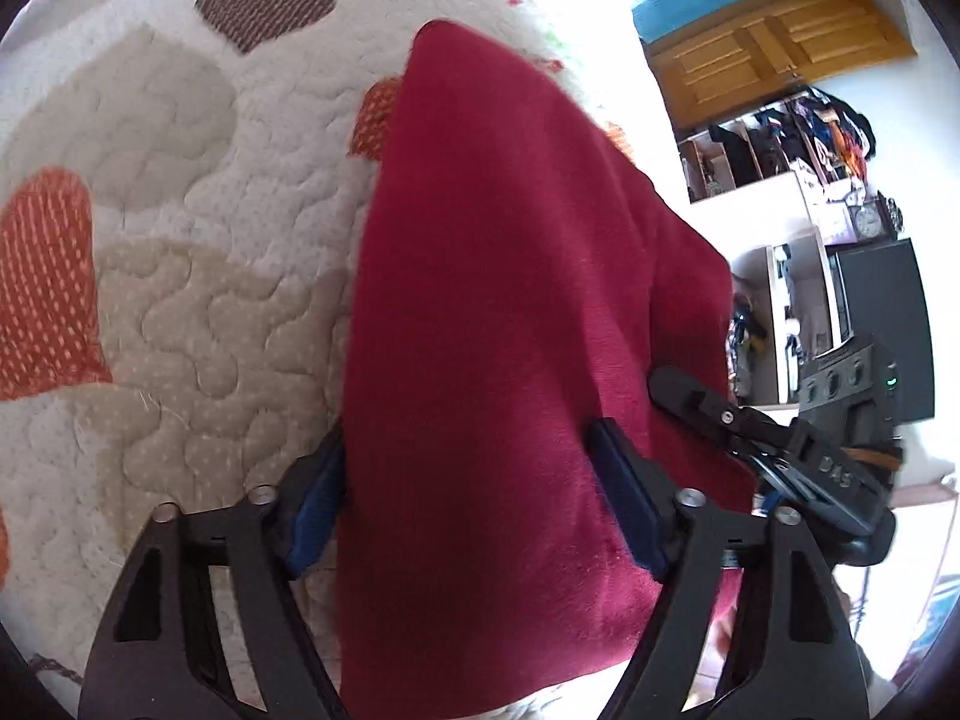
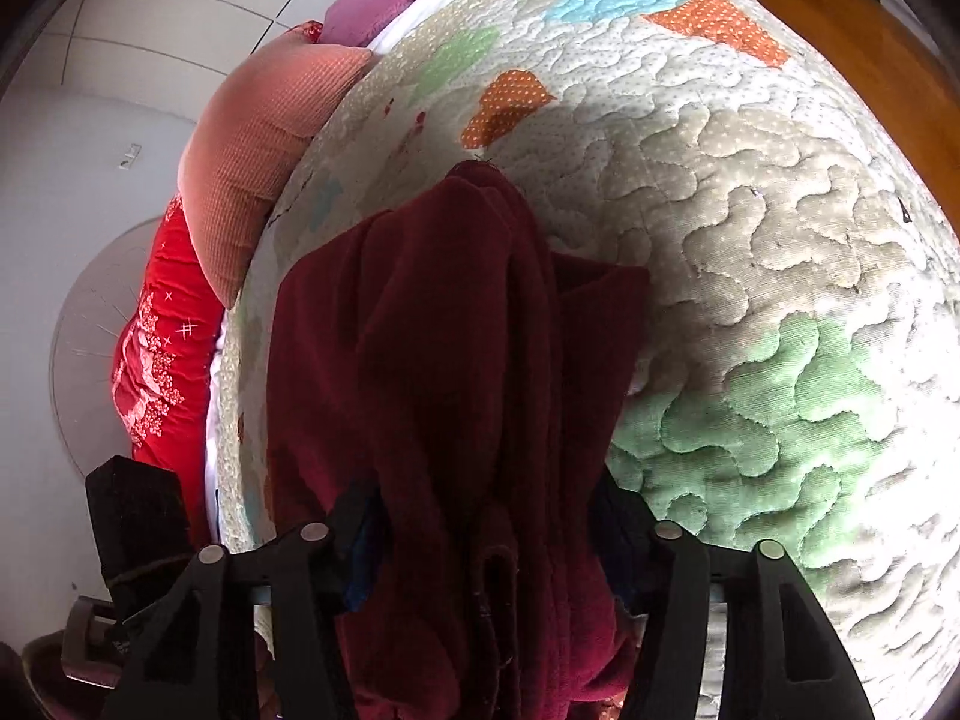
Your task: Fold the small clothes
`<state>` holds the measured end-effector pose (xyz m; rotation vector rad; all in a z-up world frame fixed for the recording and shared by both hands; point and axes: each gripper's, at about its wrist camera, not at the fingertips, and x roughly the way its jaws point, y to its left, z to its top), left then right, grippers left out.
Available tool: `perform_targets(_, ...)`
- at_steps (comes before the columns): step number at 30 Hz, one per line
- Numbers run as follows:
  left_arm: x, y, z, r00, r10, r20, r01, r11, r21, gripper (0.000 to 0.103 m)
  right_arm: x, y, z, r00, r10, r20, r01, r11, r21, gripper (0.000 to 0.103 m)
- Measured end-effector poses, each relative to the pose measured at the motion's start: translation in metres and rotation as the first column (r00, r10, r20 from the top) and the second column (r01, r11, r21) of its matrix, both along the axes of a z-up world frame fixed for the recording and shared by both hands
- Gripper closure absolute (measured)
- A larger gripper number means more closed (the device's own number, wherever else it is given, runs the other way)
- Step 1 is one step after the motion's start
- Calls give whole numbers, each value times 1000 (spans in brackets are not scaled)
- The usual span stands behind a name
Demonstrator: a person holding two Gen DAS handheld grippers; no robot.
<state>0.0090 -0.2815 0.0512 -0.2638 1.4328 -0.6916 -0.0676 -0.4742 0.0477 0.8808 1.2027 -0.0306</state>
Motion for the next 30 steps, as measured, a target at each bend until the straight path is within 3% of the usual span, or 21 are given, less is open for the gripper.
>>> perform_targets(3, -4, 10, 23, 997, -62, 41, 63, 998, -31, 51, 6, 16, 28, 997, 59, 53, -60, 998, 10, 57)
perform_targets(6, -10, 33, 51, 990, -92, 103, 92, 996, 4, 51, 14, 46, 43, 990, 119, 81, -121, 993, 14, 57)
perform_targets(8, -11, 53, 62, 987, -88, 131, 83, 996, 40, 51, 19, 65, 37, 988, 132, 83, -136, 989, 49, 57)
perform_targets(10, -8, 77, 61, 991, -56, 121, 47, 996, 74, 51, 26, 84, 22, 988, 145, 56, -149, 986, 74, 57)
perform_targets(14, -3, 108, 35, 996, 29, 83, -43, 985, 169, 51, 35, 101, -5, 981, 148, -123, -144, 989, 41, 53)
perform_targets(16, -3, 118, 30, 996, 64, 63, -73, 986, 151, 51, 32, 97, 11, 987, 116, -108, -114, 993, 25, 51)
perform_targets(19, -7, 122, 33, 994, 80, 80, -92, 984, 152, 50, 28, 101, 54, 990, 144, 4, -144, 987, -74, 51)
perform_targets(21, -10, 123, 36, 993, 78, 84, -92, 982, 166, 49, 35, 118, 72, 969, 242, 54, -231, 961, -153, 51)
perform_targets(23, -11, 112, 41, 992, 69, 102, -87, 979, 185, 49, 46, 144, 74, 923, 380, 64, -360, 910, -204, 51)
perform_targets(26, -13, 103, 50, 989, 64, 135, -92, 973, 213, 49, 46, 170, 44, 866, 499, -33, -490, 833, -256, 52)
perform_targets(28, -11, 102, 53, 985, 59, 161, -96, 968, 231, 49, 42, 172, 15, 859, 499, -116, -511, 820, -256, 54)
perform_targets(30, -12, 105, 58, 980, 53, 190, -100, 965, 243, 49, 39, 172, 9, 869, 481, -115, -493, 825, -275, 54)
